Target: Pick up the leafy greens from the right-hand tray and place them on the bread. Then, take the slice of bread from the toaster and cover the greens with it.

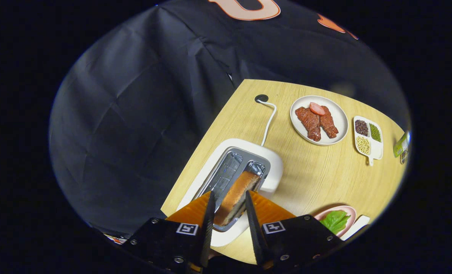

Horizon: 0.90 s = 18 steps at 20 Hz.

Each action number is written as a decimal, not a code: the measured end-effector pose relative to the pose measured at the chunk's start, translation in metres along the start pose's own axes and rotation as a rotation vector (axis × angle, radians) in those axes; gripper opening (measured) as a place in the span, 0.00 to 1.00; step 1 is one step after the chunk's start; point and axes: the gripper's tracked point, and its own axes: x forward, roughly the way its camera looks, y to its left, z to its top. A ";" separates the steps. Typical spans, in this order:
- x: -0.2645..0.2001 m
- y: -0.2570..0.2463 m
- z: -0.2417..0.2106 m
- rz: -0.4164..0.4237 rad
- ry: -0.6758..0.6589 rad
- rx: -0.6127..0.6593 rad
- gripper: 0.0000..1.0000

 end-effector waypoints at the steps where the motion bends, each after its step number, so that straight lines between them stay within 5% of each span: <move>1: 0.000 -0.002 0.002 -0.003 -0.005 0.003 0.45; 7: -0.009 0.001 0.003 0.068 -0.012 0.044 0.16; 18: -0.079 -0.019 0.022 0.139 -0.182 0.083 0.12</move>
